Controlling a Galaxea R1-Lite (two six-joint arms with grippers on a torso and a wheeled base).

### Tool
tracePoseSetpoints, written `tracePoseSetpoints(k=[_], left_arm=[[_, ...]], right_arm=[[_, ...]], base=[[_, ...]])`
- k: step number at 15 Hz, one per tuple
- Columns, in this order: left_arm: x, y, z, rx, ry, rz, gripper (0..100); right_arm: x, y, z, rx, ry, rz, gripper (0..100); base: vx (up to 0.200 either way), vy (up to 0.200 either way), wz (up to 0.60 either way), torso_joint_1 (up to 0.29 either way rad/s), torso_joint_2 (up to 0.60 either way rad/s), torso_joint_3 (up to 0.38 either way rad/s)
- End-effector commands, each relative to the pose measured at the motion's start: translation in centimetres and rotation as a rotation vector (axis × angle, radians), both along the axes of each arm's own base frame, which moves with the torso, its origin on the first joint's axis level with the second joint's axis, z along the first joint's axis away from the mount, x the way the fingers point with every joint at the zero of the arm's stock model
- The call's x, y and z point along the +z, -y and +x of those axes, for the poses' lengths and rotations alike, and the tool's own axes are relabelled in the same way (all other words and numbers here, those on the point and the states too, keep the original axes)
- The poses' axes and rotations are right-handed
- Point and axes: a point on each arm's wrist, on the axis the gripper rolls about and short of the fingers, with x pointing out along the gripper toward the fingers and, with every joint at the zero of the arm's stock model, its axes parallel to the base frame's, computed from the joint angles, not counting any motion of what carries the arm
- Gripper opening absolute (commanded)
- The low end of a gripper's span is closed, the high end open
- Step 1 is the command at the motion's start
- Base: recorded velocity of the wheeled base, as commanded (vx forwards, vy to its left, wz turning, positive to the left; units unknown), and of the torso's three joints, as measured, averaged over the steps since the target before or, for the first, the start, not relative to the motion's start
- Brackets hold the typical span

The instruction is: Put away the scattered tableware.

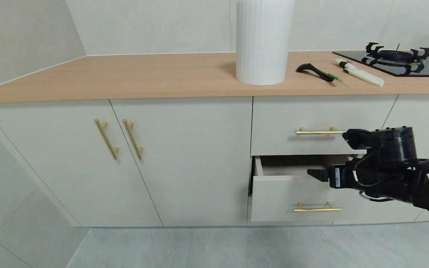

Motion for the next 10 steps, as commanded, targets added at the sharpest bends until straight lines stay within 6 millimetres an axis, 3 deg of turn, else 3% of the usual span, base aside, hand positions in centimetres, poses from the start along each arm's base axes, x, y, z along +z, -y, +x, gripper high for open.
tracePoseSetpoints(k=[1, 4, 10], left_arm=[[0.0, 0.0, 0.0, 0.0, 0.001, 0.0, 100], [0.0, 0.0, 0.0, 0.0, -0.002, 0.0, 100], [0.0, 0.0, 0.0, 0.0, -0.002, 0.0, 100]], right_arm=[[-2.4, -0.5, 1.7, -0.056, 0.02, -0.028, 100], [-5.4, -1.3, 3.8, -0.127, 0.089, -0.046, 100], [-7.4, -1.6, 4.7, -0.141, 0.09, -0.054, 100]], base=[[0.0, 0.0, 0.0, 0.0, 0.0, 0.0], [0.0, 0.0, 0.0, 0.0, 0.0, 0.0], [0.0, 0.0, 0.0, 0.0, 0.0, 0.0]])
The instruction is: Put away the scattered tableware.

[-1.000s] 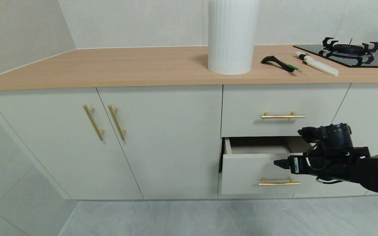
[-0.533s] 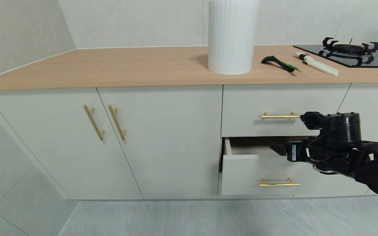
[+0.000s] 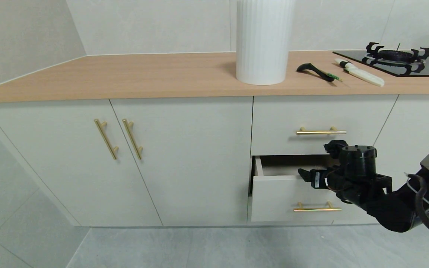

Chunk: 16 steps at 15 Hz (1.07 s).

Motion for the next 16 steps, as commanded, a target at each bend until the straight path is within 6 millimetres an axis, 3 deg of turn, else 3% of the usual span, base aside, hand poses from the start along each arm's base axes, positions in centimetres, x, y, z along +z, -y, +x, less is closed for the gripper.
tracePoseSetpoints(k=[1, 6, 12, 16], left_arm=[[0.0, 0.0, 0.0, 0.0, 0.001, -0.001, 100], [0.0, 0.0, 0.0, 0.0, 0.0, -0.001, 100], [0.0, 0.0, 0.0, 0.0, 0.001, -0.001, 100], [0.0, 0.0, 0.0, 0.0, 0.001, -0.001, 100]], right_arm=[[-0.9, -0.1, 0.1, -0.001, -0.025, -0.008, 100], [-0.5, 0.1, -0.4, 0.0, -0.023, -0.01, 100], [1.8, 0.1, -2.6, 0.029, -0.065, -0.045, 100], [1.3, -0.3, -3.1, 0.05, -0.123, -0.068, 100]], base=[[0.0, 0.0, 0.0, 0.0, 0.0, 0.0], [0.0, 0.0, 0.0, 0.0, 0.0, 0.0], [0.0, 0.0, 0.0, 0.0, 0.0, 0.0], [0.0, 0.0, 0.0, 0.0, 0.0, 0.0]])
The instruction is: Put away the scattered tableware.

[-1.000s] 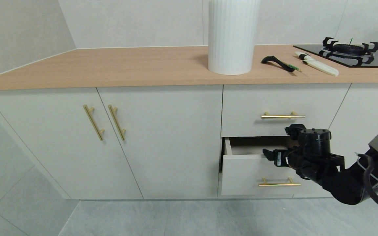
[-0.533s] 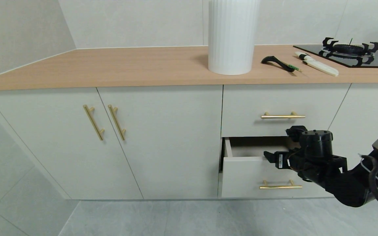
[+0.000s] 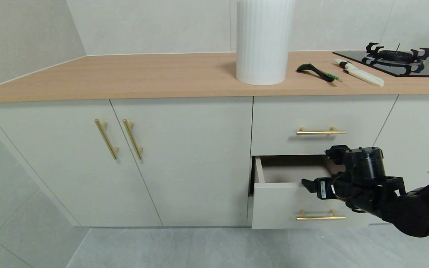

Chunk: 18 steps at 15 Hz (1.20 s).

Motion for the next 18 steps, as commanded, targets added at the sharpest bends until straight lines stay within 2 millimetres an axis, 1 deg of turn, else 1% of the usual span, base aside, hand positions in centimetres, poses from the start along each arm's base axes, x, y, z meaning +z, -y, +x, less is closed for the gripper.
tracePoseSetpoints(k=[1, 5, 9, 11, 12, 15, 16, 17, 18], left_arm=[[0.0, 0.0, 0.0, 0.0, -0.002, -0.001, 100], [0.0, 0.0, 0.0, 0.0, -0.002, -0.001, 100], [0.0, 0.0, 0.0, 0.0, 0.0, -0.001, 100], [0.0, 0.0, 0.0, 0.0, 0.0, -0.001, 100], [0.0, 0.0, 0.0, 0.0, -0.002, -0.001, 100], [0.0, 0.0, 0.0, 0.0, -0.002, -0.001, 100], [0.0, 0.0, 0.0, 0.0, -0.002, -0.001, 100], [0.0, 0.0, 0.0, 0.0, 0.0, -0.001, 100], [0.0, 0.0, 0.0, 0.0, -0.002, -0.001, 100]], right_arm=[[0.1, -0.1, 0.0, 0.003, 0.008, 0.003, 100], [-0.3, -0.1, 0.0, 0.006, -0.011, -0.003, 100], [-1.9, -0.3, 0.4, 0.007, -0.058, -0.018, 100], [-1.9, -0.3, 0.4, 0.007, -0.058, -0.018, 100], [-1.3, -0.1, 0.1, 0.007, -0.047, -0.015, 100], [0.6, 0.4, -1.4, 0.022, -0.112, -0.034, 100], [0.6, 0.4, -1.5, 0.022, -0.115, -0.035, 100], [1.2, 0.6, -2.3, 0.038, -0.157, -0.051, 100], [1.2, 0.7, -2.6, 0.05, -0.177, -0.07, 100]], base=[[0.0, 0.0, 0.0, 0.0, 0.0, 0.0], [0.0, 0.0, 0.0, 0.0, 0.0, 0.0], [0.0, 0.0, 0.0, 0.0, 0.0, 0.0], [0.0, 0.0, 0.0, 0.0, 0.0, 0.0], [0.0, 0.0, 0.0, 0.0, 0.0, 0.0], [0.0, 0.0, 0.0, 0.0, 0.0, 0.0], [0.0, 0.0, 0.0, 0.0, 0.0, 0.0], [0.0, 0.0, 0.0, 0.0, 0.0, 0.0], [0.0, 0.0, 0.0, 0.0, 0.0, 0.0]])
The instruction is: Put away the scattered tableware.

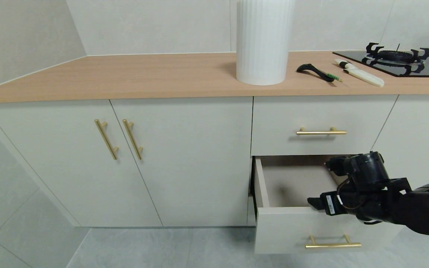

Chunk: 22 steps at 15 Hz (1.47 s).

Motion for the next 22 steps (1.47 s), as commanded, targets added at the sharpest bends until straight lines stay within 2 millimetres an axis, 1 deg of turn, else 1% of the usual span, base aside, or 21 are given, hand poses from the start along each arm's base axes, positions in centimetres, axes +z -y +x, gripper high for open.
tracePoseSetpoints(k=[1, 11, 14, 18, 19, 22], left_arm=[[0.0, 0.0, 0.0, 0.0, 0.0, -0.001, 100], [0.0, 0.0, 0.0, 0.0, 0.0, -0.001, 100], [0.0, 0.0, 0.0, 0.0, -0.002, -0.001, 100], [0.0, 0.0, 0.0, 0.0, 0.001, -0.001, 100], [0.0, 0.0, 0.0, 0.0, 0.0, -0.001, 100], [0.0, 0.0, 0.0, 0.0, -0.002, -0.001, 100]], right_arm=[[1.6, 0.1, -0.6, 0.014, 0.036, 0.003, 100], [1.6, 0.3, -3.8, 0.1, -0.174, -0.12, 100], [1.7, 0.3, -5.0, 0.132, -0.247, -0.158, 100], [1.5, -0.2, -7.4, 0.196, -0.391, -0.221, 100], [1.2, -0.3, -8.3, 0.229, -0.454, -0.261, 100], [1.3, -0.6, -8.0, 0.228, -0.458, -0.268, 100]], base=[[0.0, 0.0, 0.0, 0.0, 0.0, 0.0], [0.0, 0.0, 0.0, 0.0, 0.0, 0.0], [0.0, 0.0, 0.0, 0.0, 0.0, 0.0], [0.0, 0.0, 0.0, 0.0, 0.0, 0.0], [0.0, 0.0, 0.0, 0.0, 0.0, 0.0], [0.0, 0.0, 0.0, 0.0, 0.0, 0.0]])
